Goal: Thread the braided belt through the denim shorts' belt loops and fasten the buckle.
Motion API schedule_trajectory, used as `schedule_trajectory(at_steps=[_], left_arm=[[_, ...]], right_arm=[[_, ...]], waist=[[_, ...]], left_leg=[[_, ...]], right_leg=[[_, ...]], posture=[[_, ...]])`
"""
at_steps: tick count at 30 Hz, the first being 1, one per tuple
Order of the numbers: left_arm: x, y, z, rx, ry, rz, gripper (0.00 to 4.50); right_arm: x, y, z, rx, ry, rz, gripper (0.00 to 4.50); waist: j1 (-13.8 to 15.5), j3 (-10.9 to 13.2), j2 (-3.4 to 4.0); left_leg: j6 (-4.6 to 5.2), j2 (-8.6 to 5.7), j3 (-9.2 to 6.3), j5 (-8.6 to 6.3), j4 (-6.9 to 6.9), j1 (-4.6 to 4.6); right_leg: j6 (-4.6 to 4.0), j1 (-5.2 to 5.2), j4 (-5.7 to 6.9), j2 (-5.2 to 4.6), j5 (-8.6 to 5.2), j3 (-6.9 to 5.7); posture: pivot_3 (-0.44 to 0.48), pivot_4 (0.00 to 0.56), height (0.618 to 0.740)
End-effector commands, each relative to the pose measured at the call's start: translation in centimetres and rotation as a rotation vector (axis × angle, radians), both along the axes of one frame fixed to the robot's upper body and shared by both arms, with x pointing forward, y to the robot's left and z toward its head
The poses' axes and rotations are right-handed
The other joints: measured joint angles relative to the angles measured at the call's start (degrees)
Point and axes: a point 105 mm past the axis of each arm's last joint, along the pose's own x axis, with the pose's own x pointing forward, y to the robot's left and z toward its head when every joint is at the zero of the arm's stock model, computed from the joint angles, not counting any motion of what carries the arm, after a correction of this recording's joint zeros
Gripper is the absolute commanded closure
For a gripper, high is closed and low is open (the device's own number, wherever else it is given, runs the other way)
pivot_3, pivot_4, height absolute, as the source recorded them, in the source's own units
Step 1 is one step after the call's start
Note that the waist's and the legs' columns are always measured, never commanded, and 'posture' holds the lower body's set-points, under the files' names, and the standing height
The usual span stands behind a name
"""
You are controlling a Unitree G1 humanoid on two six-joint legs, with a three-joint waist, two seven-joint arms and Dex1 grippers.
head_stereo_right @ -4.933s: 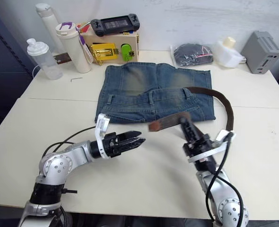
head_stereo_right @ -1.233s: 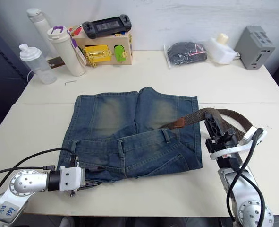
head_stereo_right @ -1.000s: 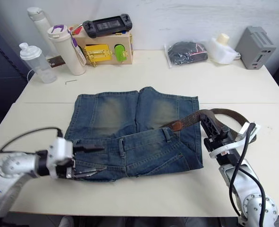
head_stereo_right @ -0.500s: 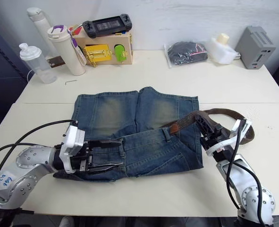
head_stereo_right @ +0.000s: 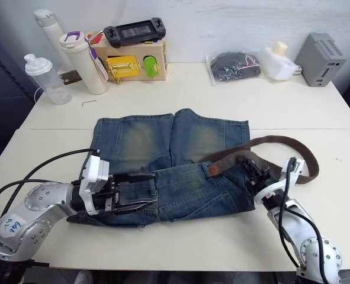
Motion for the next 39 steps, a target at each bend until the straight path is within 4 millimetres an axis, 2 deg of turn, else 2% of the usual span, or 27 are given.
schedule_trajectory(at_steps=[1, 4, 7, 10, 14, 19, 22, 28, 31, 36, 39], left_arm=[[-0.4, -0.5, 0.6, -0.005, -0.038, -0.022, 1.03], [-0.4, -0.7, 0.5, -0.001, -0.043, -0.026, 1.03], [-0.3, -0.9, 0.4, 0.014, -0.067, -0.044, 1.03], [-0.2, -1.1, 0.4, 0.017, -0.080, -0.058, 1.03], [-0.4, -1.4, 0.1, 0.029, -0.088, -0.082, 1.03], [-0.5, -1.6, 0.0, 0.024, -0.087, -0.092, 1.03], [-0.4, -1.7, 0.0, 0.025, -0.086, -0.095, 1.03], [-0.4, -1.7, 0.1, 0.024, -0.084, -0.092, 1.03], [-0.3, -1.6, 0.2, 0.024, -0.083, -0.087, 1.03], [-0.3, -1.7, 0.4, 0.023, -0.086, -0.088, 1.03], [-0.2, -1.6, 0.4, 0.027, -0.087, -0.086, 1.03]], right_arm=[[-0.2, 1.6, -0.8, -0.006, 0.034, 0.053, 4.50], [-0.1, 2.4, -1.5, -0.009, 0.069, 0.064, 4.50], [0.0, 3.1, -3.1, -0.048, 0.134, 0.067, 4.50], [0.3, 2.6, -4.5, -0.067, 0.200, 0.019, 4.50], [0.8, 2.1, -5.0, -0.055, 0.260, 0.002, 4.50], [1.4, 2.3, -2.3, -0.036, 0.142, 0.066, 4.50], [1.6, 3.1, 0.4, -0.009, -0.022, 0.112, 4.50], [2.4, 3.4, 0.5, -0.056, -0.100, 0.122, 4.50], [2.7, 3.7, -0.8, -0.099, -0.054, 0.157, 4.50], [3.1, 2.8, -4.1, -0.194, 0.112, 0.166, 4.50], [3.0, 3.0, -4.2, -0.203, 0.127, 0.189, 4.50]], waist=[[0.0, 0.0, 0.00], [0.0, 0.0, -0.01], [-0.1, 0.0, 0.00], [-0.1, -0.1, -0.22], [-0.1, -0.4, -0.61], [-0.1, -0.5, -0.79], [-0.1, -0.4, -0.61], [-0.1, -0.3, -0.51], [-0.1, -0.3, -0.51], [-0.1, -0.3, -0.54], [-0.1, -0.4, -0.62]], left_leg=[[0.00, 0.00, 0.00, 0.00, 0.00, 0.00], [0.00, 0.01, 0.00, 0.00, -0.01, 0.01], [0.00, 0.03, 0.00, 0.00, -0.03, 0.02], [-0.01, 0.04, 0.00, 0.00, -0.03, 0.06], [-0.02, 0.08, -0.01, 0.00, -0.03, 0.09], [-0.01, 0.08, 0.00, 0.00, -0.01, 0.09], [-0.01, 0.07, 0.02, 0.00, -0.02, 0.05], [-0.01, 0.07, 0.03, 0.00, -0.06, 0.03], [-0.01, 0.07, 0.03, 0.00, -0.05, 0.03], [-0.01, 0.07, 0.03, 0.00, -0.05, 0.06], [-0.01, 0.07, 0.01, 0.00, -0.02, 0.06]], right_leg=[[0.00, 0.00, 0.00, 0.00, 0.00, 0.00], [0.00, 0.00, 0.00, 0.01, 0.00, 0.00], [0.00, -0.02, 0.01, 0.04, 0.00, 0.00], [0.00, -0.01, 0.02, 0.05, 0.00, 0.01], [0.00, 0.01, 0.00, 0.07, 0.00, 0.04], [0.00, 0.06, -0.11, 0.08, 0.00, 0.11], [0.00, 0.04, -0.15, 0.10, 0.00, 0.14], [0.00, 0.00, -0.11, 0.10, 0.00, 0.16], [0.00, 0.00, -0.12, 0.10, 0.00, 0.17], [0.00, -0.02, -0.07, 0.10, 0.00, 0.17], [0.00, 0.00, -0.06, 0.10, 0.00, 0.17]], posture=[[0.000, 0.150, 0.740], [0.000, 0.150, 0.740], [0.000, 0.150, 0.740], [0.000, 0.150, 0.740], [0.000, 0.150, 0.740], [0.000, 0.150, 0.740], [0.000, 0.150, 0.740], [0.000, 0.150, 0.740], [0.000, 0.150, 0.740], [0.000, 0.150, 0.740], [0.000, 0.150, 0.740]])
